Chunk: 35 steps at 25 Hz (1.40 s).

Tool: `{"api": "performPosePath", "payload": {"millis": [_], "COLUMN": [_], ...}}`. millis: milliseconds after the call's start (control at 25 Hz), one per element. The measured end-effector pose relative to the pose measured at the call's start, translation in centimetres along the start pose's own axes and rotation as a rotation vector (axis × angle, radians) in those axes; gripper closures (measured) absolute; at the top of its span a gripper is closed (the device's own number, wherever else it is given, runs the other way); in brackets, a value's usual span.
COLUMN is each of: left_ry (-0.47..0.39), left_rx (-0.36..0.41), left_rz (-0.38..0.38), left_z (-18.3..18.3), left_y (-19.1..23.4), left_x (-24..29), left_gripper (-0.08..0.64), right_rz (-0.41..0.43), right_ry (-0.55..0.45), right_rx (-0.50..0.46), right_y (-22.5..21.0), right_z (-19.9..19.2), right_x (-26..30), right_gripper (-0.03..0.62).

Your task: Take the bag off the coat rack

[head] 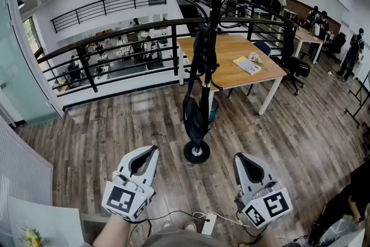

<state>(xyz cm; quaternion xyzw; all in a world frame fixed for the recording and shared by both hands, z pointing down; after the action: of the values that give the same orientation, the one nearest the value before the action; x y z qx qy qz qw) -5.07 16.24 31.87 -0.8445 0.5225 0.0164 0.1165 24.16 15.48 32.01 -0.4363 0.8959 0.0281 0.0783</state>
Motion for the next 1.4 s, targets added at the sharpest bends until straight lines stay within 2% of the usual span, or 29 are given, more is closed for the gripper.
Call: {"api": "performPosePath", "payload": {"millis": [480,800,840,880,920,960,1120,1400], "left_ry": [0.004,-0.021,-0.028,-0.033,-0.034,-0.032,-0.034,-0.009], "left_rx": [-0.003,-0.048,-0.071,-0.093,-0.107,-0.108,-0.061,-0.056], "left_rz": [0.020,0.043,0.049,0.050,0.049,0.051,0.059,0.050], "left_z": [0.2,0.1,0.2,0.2,0.3,0.4,0.1,-1.3], "left_y": [-0.5,-1.1,-1.0,-0.9,-0.7,-0.6,-0.4,1.8], "left_x": [-0.5,-0.4,-0.3,-0.1,0.2,0.4,1.3,2.9], "left_gripper": [0.545,0.543,0.541,0.471,0.369,0.339,0.328,0.329], "right_rz": [0.013,0.009,0.000,-0.013,-0.028,-0.041,-0.049,-0.056], "right_ry": [-0.020,-0.036,-0.039,-0.041,-0.042,-0.042,-0.051,-0.040], "right_rx": [0.035,0.058,0.059,0.056,0.052,0.048,0.046,0.032], "right_y": [0.0,-0.6,-0.8,-1.1,-1.4,-1.6,-2.5,-2.6], "right_z": [-0.1,-0.6,-0.6,-0.5,-0.5,-0.5,-0.9,-1.1], "right_x": [-0.7,-1.3,-1.3,-1.2,-1.2,-1.1,-0.8,2.4], "right_gripper": [0.558,0.555,0.506,0.415,0.383,0.368,0.356,0.356]}}
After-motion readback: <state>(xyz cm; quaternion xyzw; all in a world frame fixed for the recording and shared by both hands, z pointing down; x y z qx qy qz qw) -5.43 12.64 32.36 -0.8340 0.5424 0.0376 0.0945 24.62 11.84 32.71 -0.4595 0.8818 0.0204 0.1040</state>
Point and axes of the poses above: the fingertips, and each gripper's own axes: x forward along the fingers, y to its left, z out of its top, the point moved 8 cm from there along -x, backward along the fingers, and after that the axes turned 6 degrees about -y, right-handed, at the moved point
